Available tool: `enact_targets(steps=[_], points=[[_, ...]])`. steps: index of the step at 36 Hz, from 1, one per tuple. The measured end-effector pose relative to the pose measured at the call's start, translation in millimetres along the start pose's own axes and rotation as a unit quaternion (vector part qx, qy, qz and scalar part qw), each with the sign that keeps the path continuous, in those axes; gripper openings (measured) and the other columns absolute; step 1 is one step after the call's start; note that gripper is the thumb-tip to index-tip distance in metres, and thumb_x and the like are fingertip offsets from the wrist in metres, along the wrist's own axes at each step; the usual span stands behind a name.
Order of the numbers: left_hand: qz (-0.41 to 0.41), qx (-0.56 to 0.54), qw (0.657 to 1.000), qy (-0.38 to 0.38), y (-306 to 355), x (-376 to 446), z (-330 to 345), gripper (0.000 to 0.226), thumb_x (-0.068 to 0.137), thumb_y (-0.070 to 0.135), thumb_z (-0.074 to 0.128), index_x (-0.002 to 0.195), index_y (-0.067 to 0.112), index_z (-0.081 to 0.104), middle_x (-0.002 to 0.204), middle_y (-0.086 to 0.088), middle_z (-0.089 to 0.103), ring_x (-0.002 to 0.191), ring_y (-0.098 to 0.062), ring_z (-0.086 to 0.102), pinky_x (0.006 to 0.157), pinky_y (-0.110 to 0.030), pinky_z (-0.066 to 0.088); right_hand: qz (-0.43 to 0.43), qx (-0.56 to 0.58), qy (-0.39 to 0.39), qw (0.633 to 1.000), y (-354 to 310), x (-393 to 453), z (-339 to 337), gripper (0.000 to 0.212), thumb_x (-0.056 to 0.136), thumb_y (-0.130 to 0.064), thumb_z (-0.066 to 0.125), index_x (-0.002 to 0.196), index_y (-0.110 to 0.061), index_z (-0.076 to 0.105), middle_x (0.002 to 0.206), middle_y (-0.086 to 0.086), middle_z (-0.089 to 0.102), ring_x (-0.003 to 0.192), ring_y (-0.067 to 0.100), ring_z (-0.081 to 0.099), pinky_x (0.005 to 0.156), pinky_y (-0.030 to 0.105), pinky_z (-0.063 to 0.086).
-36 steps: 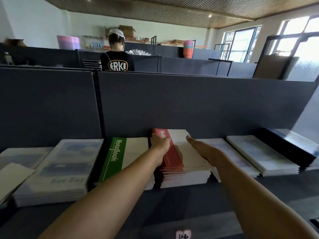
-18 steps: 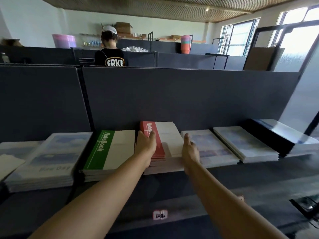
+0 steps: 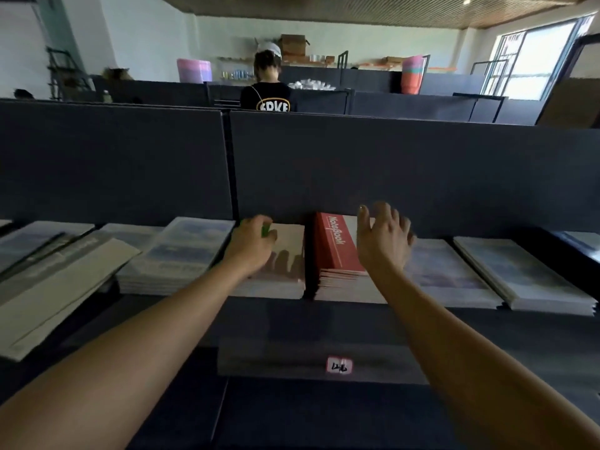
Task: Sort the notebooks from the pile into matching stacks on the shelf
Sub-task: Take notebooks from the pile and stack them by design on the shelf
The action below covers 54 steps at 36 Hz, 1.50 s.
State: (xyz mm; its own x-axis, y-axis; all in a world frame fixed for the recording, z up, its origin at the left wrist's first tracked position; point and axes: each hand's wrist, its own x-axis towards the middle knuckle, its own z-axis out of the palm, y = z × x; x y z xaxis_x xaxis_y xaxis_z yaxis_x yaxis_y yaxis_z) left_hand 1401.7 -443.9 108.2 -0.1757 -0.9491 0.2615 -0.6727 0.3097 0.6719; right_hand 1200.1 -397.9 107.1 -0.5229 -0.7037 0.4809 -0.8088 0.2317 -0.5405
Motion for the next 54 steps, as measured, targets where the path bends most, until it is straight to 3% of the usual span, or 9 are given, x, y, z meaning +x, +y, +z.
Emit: enact_targets(steps=[13,19,23,30,34,38,44,48,54], points=[[-0.002,0.174,0.963,-0.205,-51.6,-8.7,-12.4,0.072,0.095,0.061,0.035,0.152,0.021,0.02,0.16,-0.006,0.009,0.145,-0.029,0.014,0.116,-0.043,0.021,0.208,0.001,-0.146,0.967,26.8,-16.7,-3.1,0.07,0.1,-0.053,0.023,0.152,-0.009,0.007,0.153,0.017,0.029,0.136,0.037,0.034,0.107,0.049,0.03],[0.018,0.145,0.968,-0.204,-61.9,-9.1,-12.8,0.054,0.086,0.065,0.045,0.127,0.031,0.047,0.15,-0.01,0.025,0.138,-0.03,0.024,0.112,-0.045,0.028,-0.045,-0.035,-0.008,0.998,-19.4,-46.4,3.8,0.049,0.101,-0.033,0.038,0.145,-0.013,0.03,0.147,0.008,0.037,0.134,0.025,0.034,0.106,0.042,0.037],[0.015,0.222,0.948,-0.227,-64.2,-7.8,-10.1,0.089,0.084,0.067,0.05,0.153,0.024,0.015,0.16,-0.012,-0.002,0.148,-0.032,-0.002,0.118,-0.045,0.012,-0.136,0.032,-0.085,0.987,-62.0,-69.8,27.4,0.039,0.102,-0.027,0.037,0.14,-0.019,0.04,0.137,0.005,0.049,0.116,0.023,0.052,0.089,0.037,0.047],[0.026,0.25,0.947,-0.2,-53.5,-19.5,6.8,0.061,0.098,0.05,0.038,0.151,0.025,0.019,0.161,-0.005,0.005,0.147,-0.036,0.003,0.118,-0.045,0.011,-0.085,0.031,-0.131,0.987,-87.1,-83.6,53.4,0.039,0.102,-0.029,0.036,0.14,-0.02,0.04,0.135,0.004,0.052,0.114,0.022,0.053,0.088,0.033,0.044],[0.06,0.281,0.948,-0.135,-47.3,-24.6,3.9,0.074,0.095,0.064,0.03,0.154,0.026,0.007,0.161,-0.008,-0.008,0.148,-0.033,-0.009,0.119,-0.043,0.003,-0.103,0.008,0.037,0.994,-67.4,-75.9,29.2,0.033,0.099,-0.022,0.043,0.132,-0.018,0.051,0.13,0.005,0.055,0.116,0.023,0.048,0.095,0.038,0.037],[0.099,0.037,0.989,-0.105,-21.5,-24.2,12.6,0.069,0.099,0.052,0.036,0.154,0.019,0.011,0.162,-0.004,0.002,0.148,-0.023,0.01,0.121,-0.039,0.013,0.06,0.04,0.149,0.986,-19.2,-52.1,2.6,0.032,0.099,-0.018,0.041,0.129,-0.014,0.05,0.124,0.011,0.056,0.117,0.027,0.045,0.096,0.04,0.034],[0.006,-0.223,0.953,-0.204,41.3,-34.5,60.1,0.069,0.1,0.051,0.027,0.154,0.012,0.008,0.159,-0.004,0.018,0.144,-0.021,0.023,0.114,-0.028,0.021,0.205,0.048,-0.086,0.974,27.4,-38.0,-12.0,0.046,0.105,-0.027,0.023,0.146,-0.009,0.027,0.148,0.019,0.034,0.131,0.036,0.04,0.105,0.043,0.036],[-0.016,-0.174,0.968,-0.183,49.9,-35.9,82.5,0.071,0.097,0.057,0.03,0.151,0.013,0.022,0.15,-0.008,0.036,0.134,-0.027,0.04,0.11,-0.036,0.034,0.162,0.007,-0.149,0.975,28.7,-37.5,-12.9,0.04,0.104,-0.026,0.022,0.139,-0.008,0.032,0.143,0.021,0.037,0.123,0.038,0.046,0.096,0.044,0.04],[0.074,0.032,0.995,-0.064,39.5,-29.2,50.9,0.069,0.098,0.055,0.026,0.153,0.013,0.017,0.157,-0.009,0.024,0.143,-0.025,0.024,0.117,-0.042,0.024,0.114,-0.08,-0.045,0.989,17.8,-31.5,-19.8,0.056,0.1,-0.047,0.027,0.143,-0.012,0.03,0.147,0.011,0.037,0.135,0.03,0.031,0.111,0.045,0.022]])
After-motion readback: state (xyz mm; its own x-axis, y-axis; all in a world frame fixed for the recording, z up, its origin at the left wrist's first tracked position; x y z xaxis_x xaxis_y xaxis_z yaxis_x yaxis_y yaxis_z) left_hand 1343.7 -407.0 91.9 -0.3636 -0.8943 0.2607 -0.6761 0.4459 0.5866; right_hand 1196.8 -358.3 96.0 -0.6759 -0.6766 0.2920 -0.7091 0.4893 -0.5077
